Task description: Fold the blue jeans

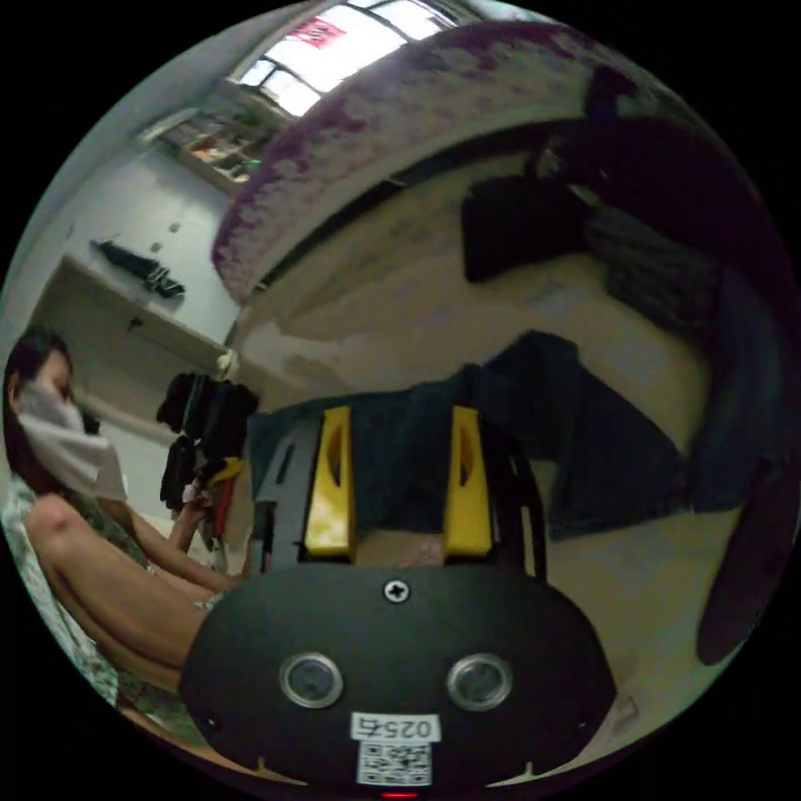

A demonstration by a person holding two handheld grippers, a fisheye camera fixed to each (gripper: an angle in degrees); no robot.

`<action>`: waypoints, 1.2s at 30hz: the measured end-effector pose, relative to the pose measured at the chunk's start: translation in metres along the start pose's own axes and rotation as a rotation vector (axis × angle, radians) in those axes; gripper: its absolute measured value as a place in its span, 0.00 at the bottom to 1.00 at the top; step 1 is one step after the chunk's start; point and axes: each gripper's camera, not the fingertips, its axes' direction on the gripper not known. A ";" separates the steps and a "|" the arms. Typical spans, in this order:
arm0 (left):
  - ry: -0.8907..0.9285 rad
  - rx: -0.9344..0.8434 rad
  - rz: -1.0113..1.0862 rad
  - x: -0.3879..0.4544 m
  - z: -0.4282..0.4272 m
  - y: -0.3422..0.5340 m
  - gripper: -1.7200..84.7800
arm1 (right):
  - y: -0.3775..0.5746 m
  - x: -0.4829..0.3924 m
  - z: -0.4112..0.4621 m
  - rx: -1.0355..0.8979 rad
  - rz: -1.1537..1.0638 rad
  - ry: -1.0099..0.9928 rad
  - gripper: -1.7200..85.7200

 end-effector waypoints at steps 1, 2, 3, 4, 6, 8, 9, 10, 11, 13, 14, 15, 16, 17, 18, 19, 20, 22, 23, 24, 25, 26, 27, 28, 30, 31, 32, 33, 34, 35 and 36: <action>-0.021 -0.038 0.010 -0.001 0.015 0.000 0.17 | 0.011 -0.034 0.026 -0.006 -0.076 -0.028 0.29; -0.035 -0.055 0.013 -0.002 0.021 -0.001 0.18 | 0.017 -0.051 0.044 -0.041 -0.112 -0.049 0.29; -0.059 -0.059 0.001 -0.007 0.032 -0.003 0.19 | 0.030 -0.082 0.086 -0.160 -0.176 -0.085 0.30; -0.045 -0.060 -0.033 -0.017 0.040 -0.005 0.19 | 0.046 -0.109 0.131 -0.285 -0.245 -0.080 0.30; 0.061 -0.060 -0.101 -0.036 0.053 -0.009 0.18 | 0.077 -0.143 0.190 -0.368 -0.373 0.018 0.28; 0.164 -0.088 -0.137 -0.052 0.072 -0.014 0.16 | 0.106 -0.163 0.242 -0.402 -0.503 0.115 0.26; 0.193 -0.118 -0.146 -0.059 0.088 -0.018 0.14 | 0.122 -0.168 0.279 -0.456 -0.572 0.232 0.25; 0.188 -0.135 -0.132 -0.061 0.104 -0.020 0.11 | 0.138 -0.169 0.315 -0.529 -0.633 0.335 0.24; 0.174 -0.140 -0.121 -0.061 0.111 -0.021 0.10 | 0.140 -0.168 0.321 -0.516 -0.631 0.323 0.23; 0.116 -0.088 -0.128 -0.067 0.124 -0.021 0.06 | 0.138 -0.152 0.332 -0.554 -0.578 0.293 0.11; 0.105 -0.083 -0.132 -0.070 0.126 -0.021 0.05 | 0.137 -0.147 0.331 -0.557 -0.574 0.279 0.07; 0.086 -0.072 -0.115 -0.073 0.128 -0.021 0.05 | 0.136 -0.135 0.326 -0.577 -0.558 0.228 0.06; 0.061 -0.056 -0.096 -0.075 0.127 -0.019 0.04 | 0.135 -0.120 0.318 -0.616 -0.541 0.219 0.06; 0.052 -0.045 -0.087 -0.076 0.125 -0.016 0.04 | 0.133 -0.110 0.311 -0.619 -0.533 0.244 0.06; 0.040 -0.032 -0.070 -0.078 0.124 -0.011 0.04 | 0.130 -0.090 0.292 -0.588 -0.510 0.319 0.06; 0.026 -0.033 -0.067 -0.085 0.126 -0.004 0.05 | 0.124 -0.063 0.270 -0.553 -0.465 0.416 0.06; 0.023 -0.035 -0.067 -0.089 0.127 -0.001 0.05 | 0.122 -0.048 0.260 -0.545 -0.437 0.474 0.06; 0.046 -0.049 -0.091 -0.117 0.134 0.012 0.08 | 0.114 0.023 0.225 -0.502 -0.311 0.734 0.06; 0.047 -0.048 -0.095 -0.124 0.134 0.015 0.09 | 0.114 0.042 0.217 -0.491 -0.265 0.793 0.06; 0.027 -0.030 -0.082 -0.136 0.130 0.020 0.10 | 0.113 0.077 0.204 -0.461 -0.160 0.860 0.07; -0.033 0.005 -0.069 -0.142 0.119 0.024 0.12 | 0.113 0.102 0.192 -0.438 -0.063 0.808 0.09; -0.057 0.032 -0.035 -0.142 0.111 0.025 0.12 | 0.114 0.109 0.187 -0.420 -0.033 0.728 0.12; -0.087 0.090 0.071 -0.133 0.094 0.024 0.13 | 0.119 0.113 0.179 -0.340 0.003 0.503 0.15; -0.116 0.144 0.216 -0.118 0.079 0.018 0.15 | 0.127 0.112 0.176 -0.206 0.015 0.244 0.18; -0.134 0.140 0.524 -0.086 0.074 0.002 0.17 | 0.141 0.103 0.193 -0.072 -0.012 -0.065 0.24; -0.157 0.080 0.703 -0.067 0.084 -0.012 0.18 | 0.146 0.092 0.218 -0.068 -0.064 -0.191 0.25; -0.168 0.037 0.784 -0.059 0.093 -0.019 0.19 | 0.147 0.084 0.234 -0.087 -0.103 -0.231 0.25; -0.177 -0.057 0.942 -0.047 0.114 -0.032 0.19 | 0.146 0.064 0.272 -0.162 -0.211 -0.281 0.26; -0.179 -0.140 1.068 -0.042 0.139 -0.043 0.20 | 0.142 0.042 0.312 -0.256 -0.325 -0.292 0.27; -0.172 -0.195 1.112 -0.041 0.154 -0.049 0.20 | 0.140 0.031 0.332 -0.306 -0.382 -0.295 0.28; -0.146 -0.334 1.150 -0.046 0.184 -0.063 0.20 | 0.134 0.008 0.369 -0.394 -0.495 -0.314 0.28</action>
